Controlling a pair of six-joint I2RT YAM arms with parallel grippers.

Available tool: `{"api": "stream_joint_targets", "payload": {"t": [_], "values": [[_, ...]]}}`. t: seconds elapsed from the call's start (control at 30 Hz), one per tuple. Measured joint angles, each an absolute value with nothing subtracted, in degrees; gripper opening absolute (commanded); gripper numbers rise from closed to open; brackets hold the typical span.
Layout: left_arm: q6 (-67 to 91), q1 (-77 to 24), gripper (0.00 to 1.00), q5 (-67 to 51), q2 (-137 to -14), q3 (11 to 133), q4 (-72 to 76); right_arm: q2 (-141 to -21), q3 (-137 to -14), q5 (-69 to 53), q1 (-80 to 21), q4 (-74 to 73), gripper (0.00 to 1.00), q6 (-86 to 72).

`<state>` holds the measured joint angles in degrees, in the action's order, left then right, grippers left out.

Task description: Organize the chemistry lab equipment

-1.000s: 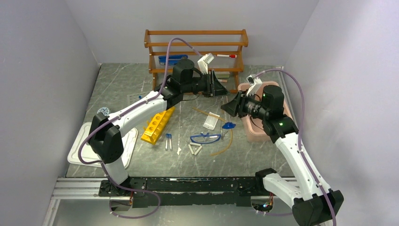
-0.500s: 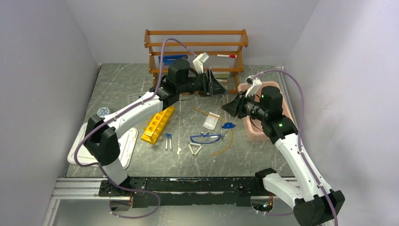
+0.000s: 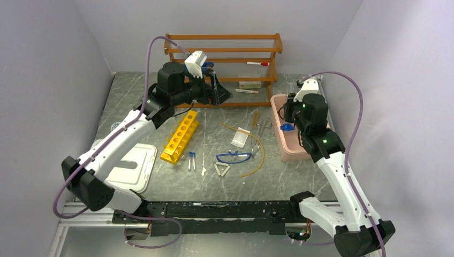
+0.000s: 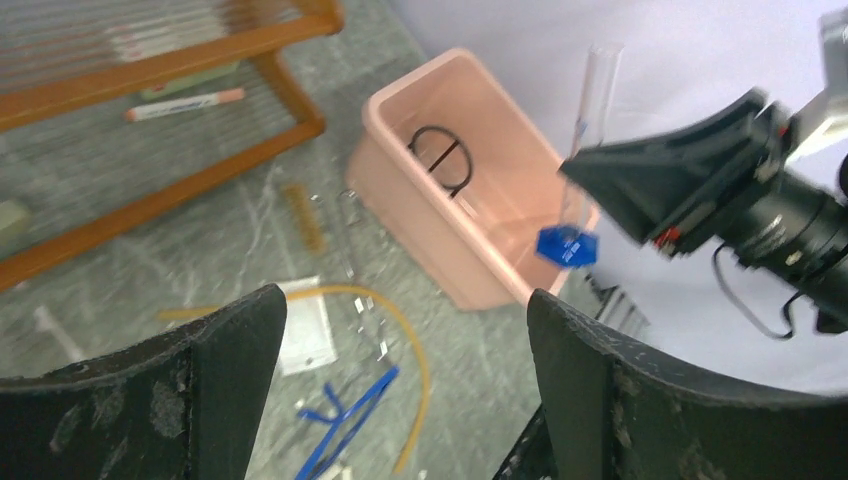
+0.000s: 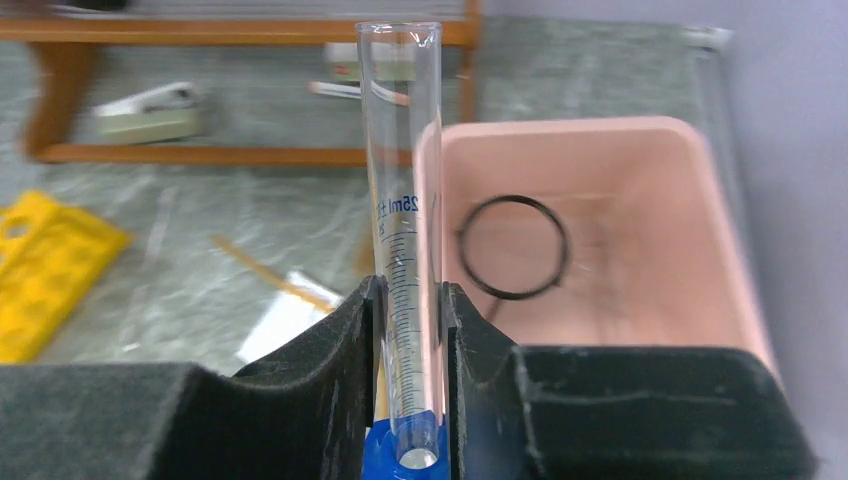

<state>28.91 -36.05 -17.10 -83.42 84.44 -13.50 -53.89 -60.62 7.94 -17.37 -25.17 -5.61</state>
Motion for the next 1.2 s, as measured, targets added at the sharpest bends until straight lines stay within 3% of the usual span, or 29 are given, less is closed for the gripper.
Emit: {"api": "stream_joint_targets", "payload": {"t": [0.23, 0.43, 0.77, 1.2], "values": [[24.88, -36.05, 0.88, -13.93, -77.54, 76.09, -17.15, -55.16, -54.96, 26.55, -17.37, -22.52, 0.09, 1.52], [27.79, -36.05, 0.84, -18.37, -78.32, 70.46, -15.29, -58.72, -50.04, 32.6, -16.36, -17.78, 0.1, 7.11], [28.47, -36.05, 0.84, -21.69, -79.96, 70.43, -14.52, -66.08, -46.94, 27.42, -3.79, -10.37, 0.1, 8.71], [28.18, -36.05, 0.83, -21.82, -79.96, 70.43, -14.57, -78.59, -49.93, 10.07, 6.37, -9.67, 0.1, 11.97]]}}
